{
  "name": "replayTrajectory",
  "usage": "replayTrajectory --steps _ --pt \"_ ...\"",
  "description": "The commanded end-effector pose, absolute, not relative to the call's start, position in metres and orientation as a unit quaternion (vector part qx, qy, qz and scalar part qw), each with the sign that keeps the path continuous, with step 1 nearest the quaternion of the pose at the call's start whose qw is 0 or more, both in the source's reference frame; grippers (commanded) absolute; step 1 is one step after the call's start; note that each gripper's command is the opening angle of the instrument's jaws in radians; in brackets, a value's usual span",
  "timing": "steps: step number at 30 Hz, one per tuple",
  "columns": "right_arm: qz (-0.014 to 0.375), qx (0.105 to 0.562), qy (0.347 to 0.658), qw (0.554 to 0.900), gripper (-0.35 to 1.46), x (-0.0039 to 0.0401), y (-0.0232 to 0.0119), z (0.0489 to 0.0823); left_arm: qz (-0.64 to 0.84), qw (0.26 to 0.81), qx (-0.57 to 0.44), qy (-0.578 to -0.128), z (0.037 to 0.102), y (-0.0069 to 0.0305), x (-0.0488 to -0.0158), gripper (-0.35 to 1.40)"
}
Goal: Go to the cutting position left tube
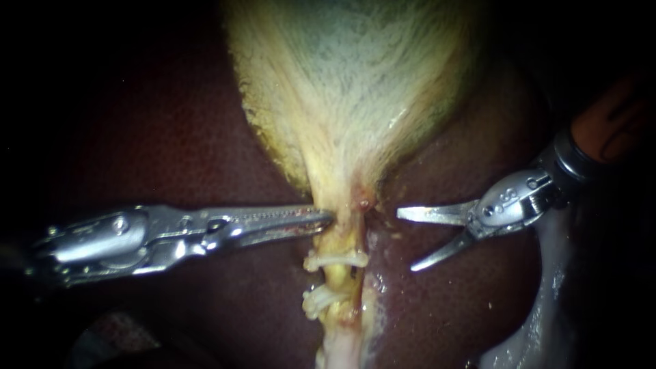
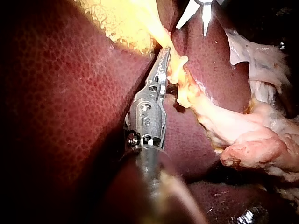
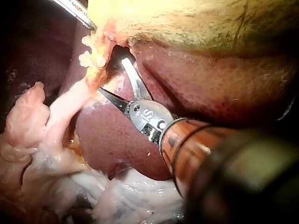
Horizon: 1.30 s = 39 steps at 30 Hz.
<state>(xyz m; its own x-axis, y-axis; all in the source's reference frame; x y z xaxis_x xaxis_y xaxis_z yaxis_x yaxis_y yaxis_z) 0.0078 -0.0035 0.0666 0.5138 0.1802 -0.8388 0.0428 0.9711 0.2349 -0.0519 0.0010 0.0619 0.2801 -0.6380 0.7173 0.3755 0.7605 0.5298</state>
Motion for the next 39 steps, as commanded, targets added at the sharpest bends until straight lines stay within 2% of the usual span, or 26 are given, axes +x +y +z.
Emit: replayTrajectory --steps 1,6,12,20,29,39 --pt "0.040 0.114 0.492 0.862 1.43 0.0078 -0.0035 0.0666 -0.321 0.789 0.129 -0.507 0.0618 0.0010 -0.0519 -0.05" --pt "0.035 0.126 0.500 0.856 1.43 0.0080 -0.0044 0.0664 -0.320 0.789 0.134 -0.508 0.0613 0.0015 -0.0511 -0.05" --pt "0.038 0.157 0.509 0.845 1.43 0.0099 -0.0066 0.0664 -0.330 0.788 0.128 -0.503 0.0605 0.0038 -0.0485 -0.05" --pt "0.043 0.183 0.516 0.836 1.43 0.0138 -0.0099 0.0692 -0.333 0.788 0.126 -0.502 0.0604 0.0041 -0.0478 -0.05" --pt "0.033 0.201 0.496 0.844 1.43 0.0156 -0.0121 0.0728 -0.333 0.788 0.126 -0.502 0.0602 0.0039 -0.0478 -0.05" --pt "0.026 0.206 0.481 0.852 1.42 0.0159 -0.0123 0.0744 -0.335 0.788 0.125 -0.501 0.0587 0.0031 -0.0484 -0.05"
